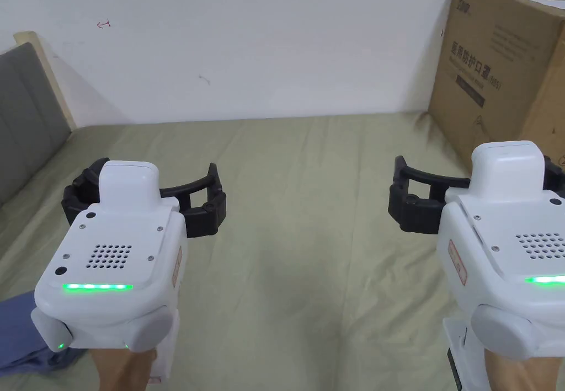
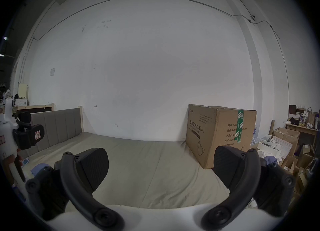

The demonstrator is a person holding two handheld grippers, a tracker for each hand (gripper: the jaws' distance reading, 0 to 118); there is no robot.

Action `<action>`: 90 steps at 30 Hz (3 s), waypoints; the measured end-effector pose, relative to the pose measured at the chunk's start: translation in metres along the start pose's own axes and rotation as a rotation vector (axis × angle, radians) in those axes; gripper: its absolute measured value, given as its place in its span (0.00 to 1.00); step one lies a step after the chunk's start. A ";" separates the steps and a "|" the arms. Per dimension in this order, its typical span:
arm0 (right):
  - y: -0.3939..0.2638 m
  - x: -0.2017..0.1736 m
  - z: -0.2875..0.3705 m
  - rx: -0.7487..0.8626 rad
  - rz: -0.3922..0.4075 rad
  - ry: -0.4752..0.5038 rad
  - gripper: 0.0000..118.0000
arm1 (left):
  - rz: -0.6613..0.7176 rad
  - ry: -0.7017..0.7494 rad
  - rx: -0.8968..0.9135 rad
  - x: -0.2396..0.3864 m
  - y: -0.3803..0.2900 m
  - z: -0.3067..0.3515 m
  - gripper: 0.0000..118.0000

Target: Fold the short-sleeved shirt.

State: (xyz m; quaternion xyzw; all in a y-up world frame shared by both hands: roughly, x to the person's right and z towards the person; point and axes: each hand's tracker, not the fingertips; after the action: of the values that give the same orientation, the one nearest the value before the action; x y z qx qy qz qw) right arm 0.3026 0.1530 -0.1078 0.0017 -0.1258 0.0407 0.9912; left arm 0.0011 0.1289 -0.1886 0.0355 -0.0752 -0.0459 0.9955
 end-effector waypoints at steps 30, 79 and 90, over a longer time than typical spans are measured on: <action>0.000 0.002 0.002 0.020 0.005 -0.019 1.00 | -0.005 0.008 -0.002 -0.002 -0.002 -0.001 1.00; 0.025 0.017 -0.024 -0.541 -0.424 -0.113 1.00 | 0.026 0.031 -0.009 -0.013 -0.002 0.003 1.00; 0.022 0.006 -0.019 -0.488 -0.359 -0.088 0.98 | 0.023 0.032 0.002 -0.014 0.001 0.005 1.00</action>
State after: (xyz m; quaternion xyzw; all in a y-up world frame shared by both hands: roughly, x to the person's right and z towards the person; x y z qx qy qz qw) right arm 0.3118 0.1759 -0.1246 -0.2127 -0.1724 -0.1666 0.9473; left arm -0.0136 0.1305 -0.1858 0.0364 -0.0595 -0.0337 0.9970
